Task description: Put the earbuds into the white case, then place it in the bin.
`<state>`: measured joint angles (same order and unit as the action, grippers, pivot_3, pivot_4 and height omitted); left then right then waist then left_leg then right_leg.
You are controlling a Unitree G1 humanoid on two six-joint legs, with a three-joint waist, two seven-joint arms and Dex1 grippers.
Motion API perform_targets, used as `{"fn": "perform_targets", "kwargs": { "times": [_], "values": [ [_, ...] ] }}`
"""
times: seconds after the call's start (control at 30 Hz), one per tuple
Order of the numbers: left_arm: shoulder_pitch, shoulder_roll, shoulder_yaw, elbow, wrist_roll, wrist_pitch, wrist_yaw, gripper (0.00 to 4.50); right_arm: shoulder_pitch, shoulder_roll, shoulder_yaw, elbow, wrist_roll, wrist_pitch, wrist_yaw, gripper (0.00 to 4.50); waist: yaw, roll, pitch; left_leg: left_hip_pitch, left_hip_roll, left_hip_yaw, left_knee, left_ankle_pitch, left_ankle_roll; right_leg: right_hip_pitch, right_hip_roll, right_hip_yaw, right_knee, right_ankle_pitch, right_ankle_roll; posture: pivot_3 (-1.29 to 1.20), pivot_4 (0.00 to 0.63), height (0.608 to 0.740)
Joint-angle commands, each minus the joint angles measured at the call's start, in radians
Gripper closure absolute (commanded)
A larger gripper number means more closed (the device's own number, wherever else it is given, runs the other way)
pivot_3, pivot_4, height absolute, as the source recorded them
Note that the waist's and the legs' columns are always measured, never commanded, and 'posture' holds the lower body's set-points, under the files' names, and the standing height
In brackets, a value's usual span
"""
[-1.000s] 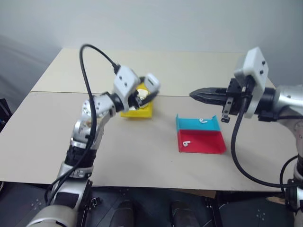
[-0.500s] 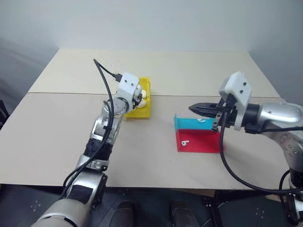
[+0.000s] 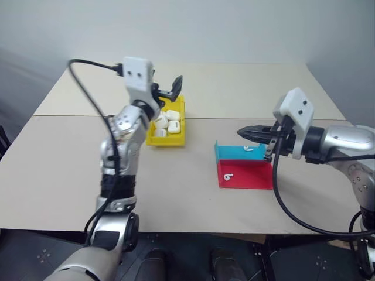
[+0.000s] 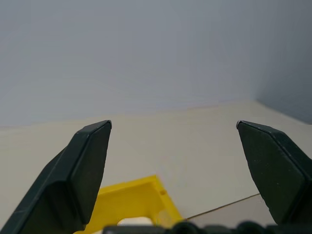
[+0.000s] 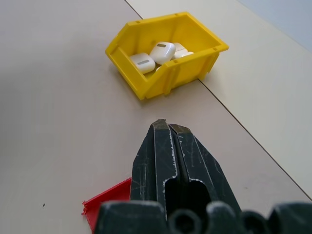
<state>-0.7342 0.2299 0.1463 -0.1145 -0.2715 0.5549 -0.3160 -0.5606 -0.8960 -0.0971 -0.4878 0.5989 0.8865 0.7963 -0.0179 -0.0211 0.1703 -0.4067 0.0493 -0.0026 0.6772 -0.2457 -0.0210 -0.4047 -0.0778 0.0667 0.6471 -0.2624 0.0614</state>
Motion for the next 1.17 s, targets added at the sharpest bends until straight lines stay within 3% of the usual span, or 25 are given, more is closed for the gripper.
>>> {"fn": "perform_targets", "kwargs": {
  "times": [0.03, 0.23, 0.4, 0.53, 0.7, 0.9, 1.17],
  "values": [
    [0.090, 0.084, 0.005, -0.179, -0.091, 0.051, -0.114, 0.04, 0.063, -0.041, -0.065, 0.009, -0.013, -0.148, 0.111, 4.50, 0.002, 0.000, 0.000, 0.000, 0.000, 0.000, 0.000, 0.000, 0.000, 0.000, 0.000, 0.000, 0.000, 0.000, 0.000, 0.00, 0.150, 0.740],
    [0.311, 0.286, 0.070, -0.384, -0.233, 0.090, -0.294, 0.04, 0.211, -0.042, -0.181, 0.092, -0.026, -0.471, 0.324, 4.50, 0.006, -0.001, 0.000, 0.000, 0.000, 0.000, 0.000, 0.000, 0.000, 0.001, -0.001, 0.000, -0.002, 0.000, 0.000, 0.00, 0.150, 0.740],
    [0.485, 0.468, 0.215, -0.448, -0.360, 0.081, -0.481, 0.04, 0.278, -0.109, -0.239, 0.243, -0.062, -0.635, 0.485, 4.50, 0.001, -0.001, 0.000, 0.003, 0.001, 0.001, 0.000, 0.000, 0.000, 0.002, 0.000, 0.000, -0.001, 0.000, 0.000, 0.00, 0.150, 0.740],
    [0.722, 0.607, 0.361, -0.459, -0.377, 0.001, -0.712, 0.04, 0.364, -0.188, -0.334, 0.371, -0.078, -0.734, 0.622, 4.50, 0.000, 0.000, 0.000, 0.003, 0.001, 0.003, -0.002, 0.000, 0.000, 0.002, 0.000, 0.000, -0.002, 0.000, 0.000, 0.00, 0.150, 0.740],
    [0.884, 0.650, 0.443, -0.431, -0.395, -0.062, -0.844, 0.04, 0.437, -0.224, -0.421, 0.433, -0.093, -0.810, 0.678, 4.50, 0.005, 0.000, 0.000, 0.005, 0.002, 0.003, -0.002, 0.000, 0.000, 0.004, 0.000, 0.000, -0.002, -0.001, -0.001, 0.00, 0.150, 0.740],
    [0.854, 0.666, 0.420, -0.373, -0.412, -0.083, -0.867, 0.04, 0.472, -0.223, -0.459, 0.407, -0.079, -0.810, 0.674, 4.50, 0.003, 0.000, 0.000, 0.016, 0.002, 0.004, -0.003, 0.000, 0.000, 0.015, 0.000, 0.000, -0.004, -0.002, -0.002, 0.00, 0.150, 0.740],
    [0.830, 0.697, 0.411, -0.353, -0.467, -0.049, -0.903, 0.04, 0.491, -0.227, -0.472, 0.384, -0.088, -0.810, 0.661, 4.50, 0.000, 0.000, 0.000, 0.016, 0.002, 0.004, -0.004, 0.000, 0.000, 0.015, 0.000, 0.001, -0.004, -0.002, -0.002, 0.00, 0.150, 0.740]
  ]
}}
